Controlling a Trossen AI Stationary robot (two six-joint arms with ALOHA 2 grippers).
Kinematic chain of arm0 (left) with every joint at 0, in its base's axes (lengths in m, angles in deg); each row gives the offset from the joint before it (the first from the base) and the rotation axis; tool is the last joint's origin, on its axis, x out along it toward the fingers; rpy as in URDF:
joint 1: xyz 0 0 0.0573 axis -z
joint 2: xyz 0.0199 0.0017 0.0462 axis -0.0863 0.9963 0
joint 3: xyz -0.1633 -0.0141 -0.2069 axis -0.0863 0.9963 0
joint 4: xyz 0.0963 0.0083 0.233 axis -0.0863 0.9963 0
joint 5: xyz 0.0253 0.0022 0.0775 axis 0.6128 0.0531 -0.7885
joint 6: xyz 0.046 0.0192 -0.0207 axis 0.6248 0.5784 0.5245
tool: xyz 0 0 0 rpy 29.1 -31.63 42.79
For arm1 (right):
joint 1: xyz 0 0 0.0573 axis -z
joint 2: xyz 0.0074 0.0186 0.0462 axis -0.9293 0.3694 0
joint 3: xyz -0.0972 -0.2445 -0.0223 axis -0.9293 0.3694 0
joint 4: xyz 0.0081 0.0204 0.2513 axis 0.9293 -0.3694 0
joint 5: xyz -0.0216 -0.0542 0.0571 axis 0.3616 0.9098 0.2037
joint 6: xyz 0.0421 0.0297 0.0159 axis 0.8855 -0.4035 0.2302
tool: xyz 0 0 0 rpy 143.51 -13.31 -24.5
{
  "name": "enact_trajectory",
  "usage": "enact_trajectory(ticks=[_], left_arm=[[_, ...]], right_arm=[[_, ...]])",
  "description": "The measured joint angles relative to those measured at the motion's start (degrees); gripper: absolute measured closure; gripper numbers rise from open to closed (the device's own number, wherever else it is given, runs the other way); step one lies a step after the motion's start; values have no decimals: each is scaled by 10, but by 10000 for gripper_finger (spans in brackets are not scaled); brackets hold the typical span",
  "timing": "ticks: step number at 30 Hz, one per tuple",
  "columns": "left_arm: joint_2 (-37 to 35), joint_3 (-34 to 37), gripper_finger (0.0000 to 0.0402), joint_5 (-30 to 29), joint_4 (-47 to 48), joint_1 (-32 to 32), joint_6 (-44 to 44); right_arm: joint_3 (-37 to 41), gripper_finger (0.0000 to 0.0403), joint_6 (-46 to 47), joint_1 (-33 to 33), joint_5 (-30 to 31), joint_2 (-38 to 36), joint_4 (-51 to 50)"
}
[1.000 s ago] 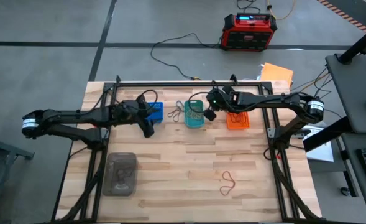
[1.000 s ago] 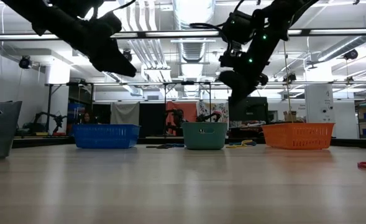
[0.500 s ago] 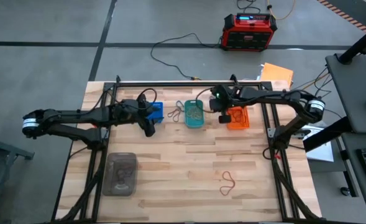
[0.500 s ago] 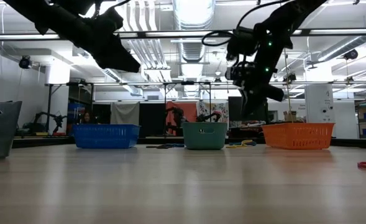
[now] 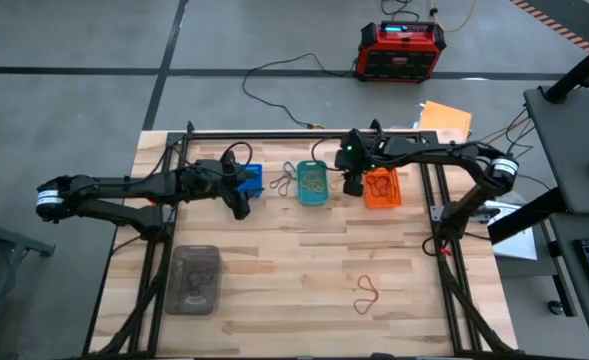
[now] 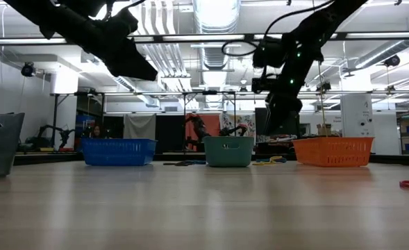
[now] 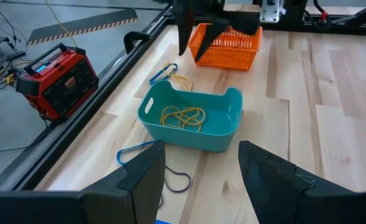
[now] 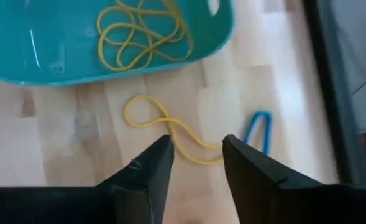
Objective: Sort rubber bands into baskets
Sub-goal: Put the yellow rubber band into the green bin
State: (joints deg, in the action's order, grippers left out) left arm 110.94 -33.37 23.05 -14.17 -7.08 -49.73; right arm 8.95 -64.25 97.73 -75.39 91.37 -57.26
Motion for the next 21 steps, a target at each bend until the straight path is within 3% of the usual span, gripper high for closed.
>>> enact_trajectory(ticks=[11,21], left_arm=[[0,0,214,0,0,0,0],[0,0,214,0,0,0,0]], right_arm=[[-13,224,-12,-4,9,92,21],[-23,225,-39,1,5,130,23]])
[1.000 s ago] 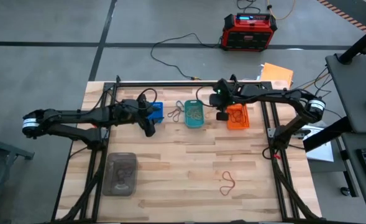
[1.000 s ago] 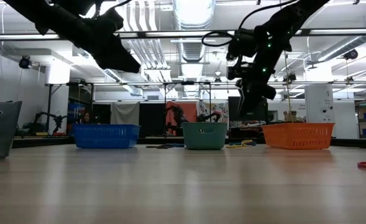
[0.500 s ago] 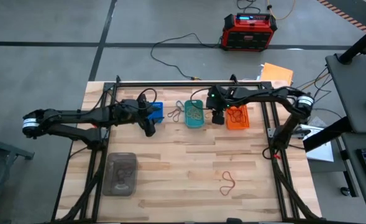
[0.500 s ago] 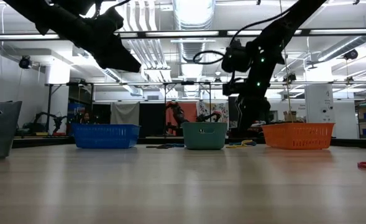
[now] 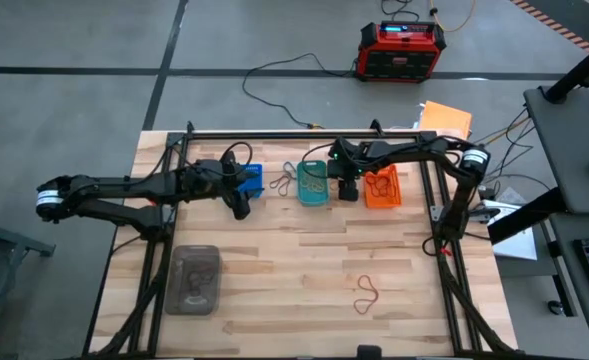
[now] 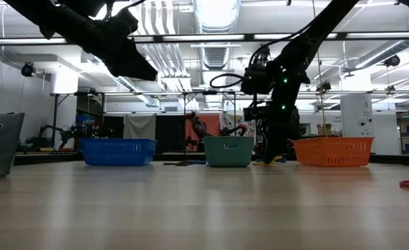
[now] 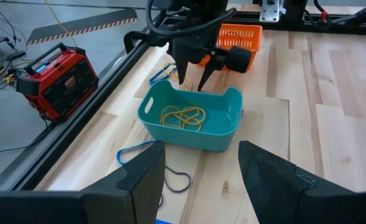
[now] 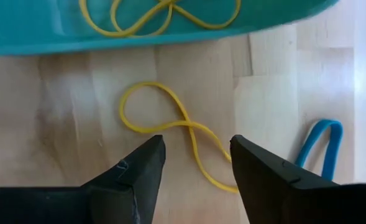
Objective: Sort rubber bands into baskets
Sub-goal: Put the yellow rubber band into the green bin
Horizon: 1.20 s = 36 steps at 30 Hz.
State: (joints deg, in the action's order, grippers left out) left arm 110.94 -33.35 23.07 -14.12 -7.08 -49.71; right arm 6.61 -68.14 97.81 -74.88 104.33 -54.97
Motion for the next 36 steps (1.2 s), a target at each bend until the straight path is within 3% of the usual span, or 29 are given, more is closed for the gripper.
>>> enact_trajectory(ticks=[8,17,24,36], left_arm=[[0,0,214,0,0,0,0],[0,0,214,0,-1,0,0],[0,0,214,0,-1,0,0],[0,0,214,0,-1,0,-5]], right_arm=[[0,257,0,9,-5,7,0],[-1,382,-29,9,-18,24,0],[2,394,-18,9,-18,3,-4],[2,394,-2,9,-15,-132,-8]])
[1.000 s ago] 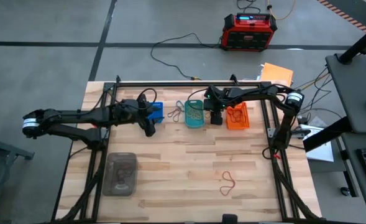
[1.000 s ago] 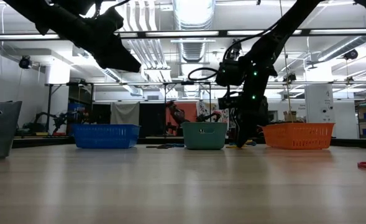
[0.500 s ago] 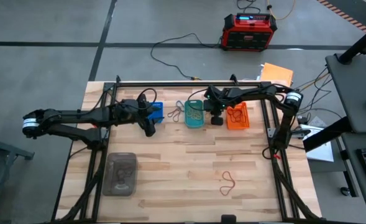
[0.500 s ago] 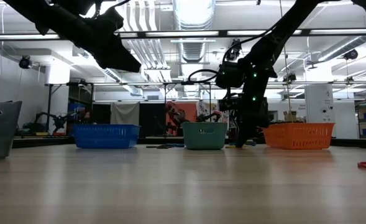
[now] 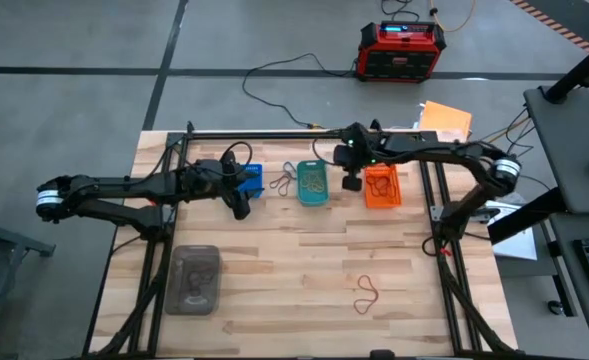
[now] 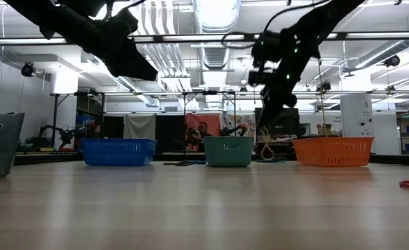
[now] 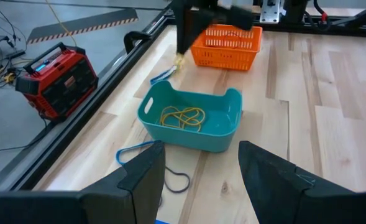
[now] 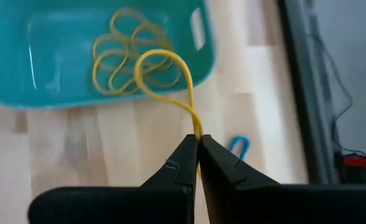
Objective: Sort rubber bands into baskets
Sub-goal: Put the yellow rubber band into the green bin
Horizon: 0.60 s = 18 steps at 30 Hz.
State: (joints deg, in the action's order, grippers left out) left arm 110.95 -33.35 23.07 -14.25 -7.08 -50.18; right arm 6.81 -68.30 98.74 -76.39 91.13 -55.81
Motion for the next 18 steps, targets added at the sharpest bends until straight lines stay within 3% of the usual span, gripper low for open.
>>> enact_trajectory(ticks=[12,18], left_arm=[[0,0,214,0,-2,0,-1],[0,0,214,0,-2,0,-1]], right_arm=[[0,394,79,-17,-6,-97,54],[4,394,94,-34,-83,-104,120]])
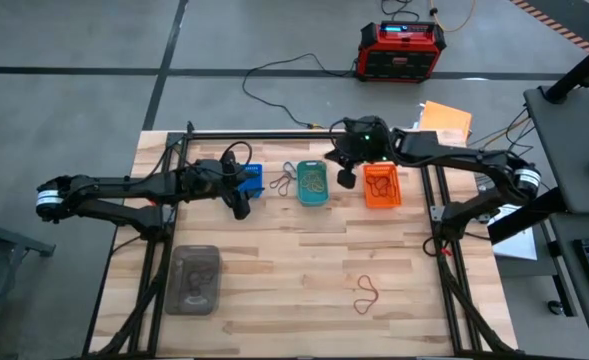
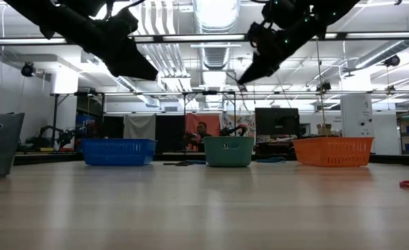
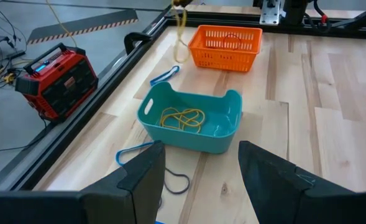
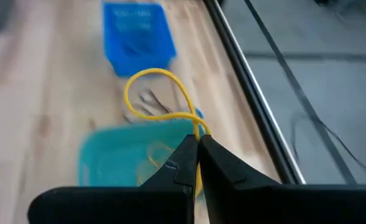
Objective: Sort rubber bands into baskets
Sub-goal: Put the yellow rubber band into the green bin
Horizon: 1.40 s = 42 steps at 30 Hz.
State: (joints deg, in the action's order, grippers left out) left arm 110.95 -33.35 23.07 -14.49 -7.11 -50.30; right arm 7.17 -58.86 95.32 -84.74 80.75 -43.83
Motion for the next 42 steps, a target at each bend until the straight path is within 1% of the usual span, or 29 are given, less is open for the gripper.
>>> enact_trajectory(ticks=[2,4,17,19,22,25,31,36,42], left_arm=[[0,0,214,0,0,0,0],[0,0,214,0,0,0,0],[0,0,214,0,0,0,2],[0,0,214,0,0,0,2],[0,0,214,0,0,0,2],[0,0,214,0,0,0,2],[0,0,214,0,-1,0,2],[0,0,214,0,-4,0,2],[0,0,214,0,-5,0,3]], right_arm=[[2,394,4,-6,-20,5,27],[4,394,6,-13,-26,12,43],[8,394,25,-40,-21,99,86],[8,394,27,-39,-10,115,90],[8,394,38,-39,30,134,95],[8,394,40,-39,54,152,94],[8,394,40,-39,60,174,94],[8,394,41,-39,70,178,94],[8,393,87,-39,74,176,94]])
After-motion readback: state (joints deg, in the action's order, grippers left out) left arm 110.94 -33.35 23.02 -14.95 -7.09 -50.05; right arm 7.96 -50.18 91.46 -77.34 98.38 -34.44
